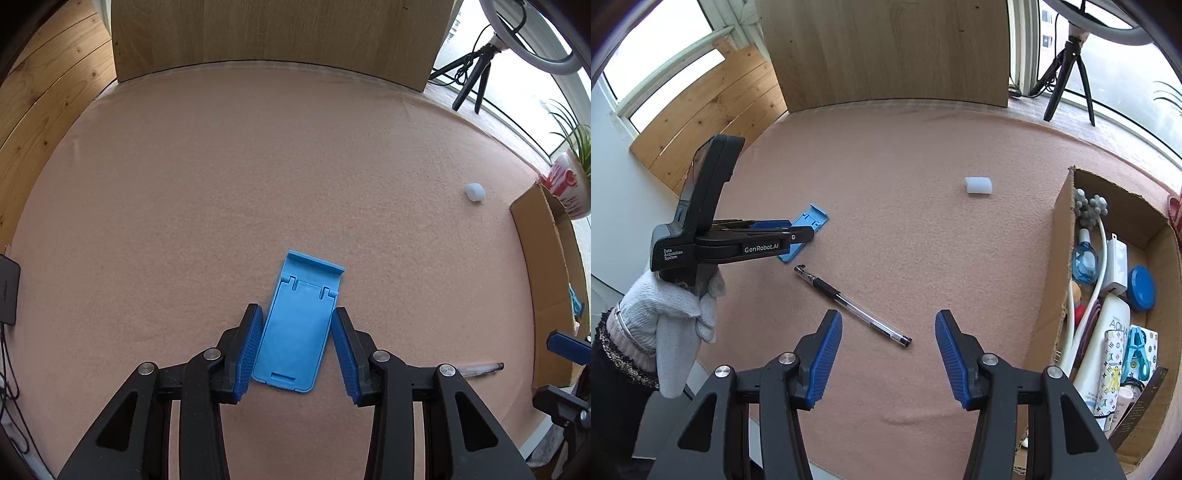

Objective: Organize objects
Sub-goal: 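Grasp the black pen with the right gripper and lift it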

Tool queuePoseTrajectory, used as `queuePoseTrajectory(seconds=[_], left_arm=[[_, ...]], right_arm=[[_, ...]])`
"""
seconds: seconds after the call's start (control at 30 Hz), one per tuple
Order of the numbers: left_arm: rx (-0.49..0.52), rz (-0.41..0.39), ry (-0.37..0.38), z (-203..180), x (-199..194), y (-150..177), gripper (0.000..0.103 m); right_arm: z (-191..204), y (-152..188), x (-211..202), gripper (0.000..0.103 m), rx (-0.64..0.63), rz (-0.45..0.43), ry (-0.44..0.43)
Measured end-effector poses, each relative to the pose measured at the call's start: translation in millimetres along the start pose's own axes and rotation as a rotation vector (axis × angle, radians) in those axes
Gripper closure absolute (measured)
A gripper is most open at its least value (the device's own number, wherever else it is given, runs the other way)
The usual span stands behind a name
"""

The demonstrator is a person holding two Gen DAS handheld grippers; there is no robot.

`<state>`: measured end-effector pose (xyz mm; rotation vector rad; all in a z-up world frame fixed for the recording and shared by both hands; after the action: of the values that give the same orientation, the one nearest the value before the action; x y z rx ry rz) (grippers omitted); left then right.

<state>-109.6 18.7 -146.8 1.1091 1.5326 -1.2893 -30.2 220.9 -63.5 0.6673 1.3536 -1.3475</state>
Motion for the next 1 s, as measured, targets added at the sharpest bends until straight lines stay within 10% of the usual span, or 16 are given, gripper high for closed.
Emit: queuePoseTrajectory(seconds=[0.7, 1.0], left_arm=[[-0.102, -0.014, 0.016, 31, -21, 69, 0.062], [-0.112, -0.013, 0.014, 26, -24, 78, 0.065]], right_arm=[[60, -15, 92, 0.055, -0.319, 0.166, 0.118], [54, -21, 91, 0.085, -0.236, 0.133, 0.122]])
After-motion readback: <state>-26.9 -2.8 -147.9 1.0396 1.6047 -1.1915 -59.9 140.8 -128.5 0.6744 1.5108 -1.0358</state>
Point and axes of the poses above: each gripper's, at about its wrist camera, not at the fingertips, and x roughly the way its jaws point, z to its left, y to its underside, the point moved 2 cm from there along x, roughly the way its jaws point, and after that the axes turned 6 degrees about z, right-handed, at the moved point
